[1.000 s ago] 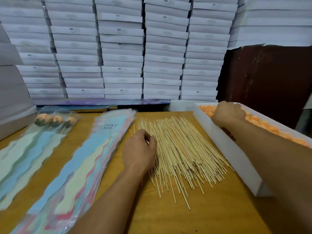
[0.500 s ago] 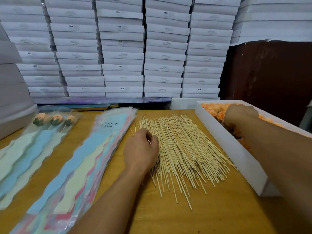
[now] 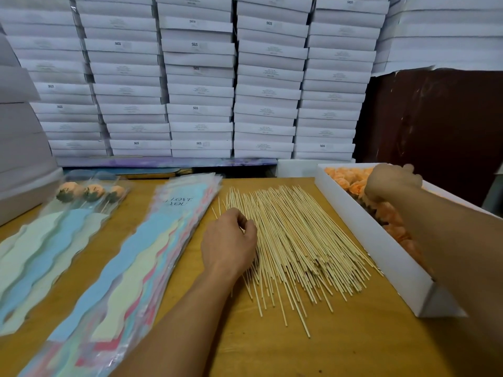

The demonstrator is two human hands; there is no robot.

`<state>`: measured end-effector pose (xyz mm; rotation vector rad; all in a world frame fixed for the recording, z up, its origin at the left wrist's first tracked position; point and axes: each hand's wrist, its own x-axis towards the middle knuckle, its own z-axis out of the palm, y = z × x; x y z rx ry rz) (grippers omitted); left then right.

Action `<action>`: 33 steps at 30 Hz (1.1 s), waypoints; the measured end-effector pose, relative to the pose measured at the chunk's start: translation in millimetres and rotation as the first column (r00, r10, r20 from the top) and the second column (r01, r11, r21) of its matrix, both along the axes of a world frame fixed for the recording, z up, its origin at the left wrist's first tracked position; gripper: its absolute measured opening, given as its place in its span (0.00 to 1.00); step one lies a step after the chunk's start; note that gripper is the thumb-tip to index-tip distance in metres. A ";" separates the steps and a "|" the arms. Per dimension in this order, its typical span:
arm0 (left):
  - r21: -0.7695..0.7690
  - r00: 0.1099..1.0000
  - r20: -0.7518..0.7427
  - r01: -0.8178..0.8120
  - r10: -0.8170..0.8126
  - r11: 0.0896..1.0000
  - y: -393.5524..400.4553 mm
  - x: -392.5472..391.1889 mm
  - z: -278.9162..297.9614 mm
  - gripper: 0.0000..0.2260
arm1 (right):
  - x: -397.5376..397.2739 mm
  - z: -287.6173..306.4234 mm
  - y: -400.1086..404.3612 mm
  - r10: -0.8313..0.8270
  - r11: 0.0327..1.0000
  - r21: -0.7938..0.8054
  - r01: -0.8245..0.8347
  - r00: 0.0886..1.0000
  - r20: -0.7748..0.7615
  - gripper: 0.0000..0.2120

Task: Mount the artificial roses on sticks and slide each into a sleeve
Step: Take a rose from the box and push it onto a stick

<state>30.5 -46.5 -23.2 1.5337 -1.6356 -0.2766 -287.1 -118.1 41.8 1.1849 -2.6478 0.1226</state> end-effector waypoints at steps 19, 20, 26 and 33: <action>0.007 1.000 -0.003 0.012 -0.012 1.000 0.0 0.0 -1.9 0.07 | 6.3 25.7 19.6 0.205 0.965 -0.184 -0.186 0.975 0.090 0.08; 0.007 1.000 -0.006 0.013 -0.013 1.000 -0.1 0.0 -2.0 0.07 | 7.4 32.3 21.0 0.218 0.958 -0.210 -0.193 0.970 0.104 0.07; -0.026 0.995 -0.032 0.095 -0.096 0.995 1.9 0.6 0.0 0.06 | 38.0 61.3 28.2 0.372 0.900 -0.309 -0.309 0.912 0.172 0.07; -0.071 0.926 -0.203 0.309 -0.317 0.948 7.0 0.6 2.1 0.11 | 112.4 64.5 64.9 0.579 0.812 -0.287 -0.508 0.766 0.281 0.07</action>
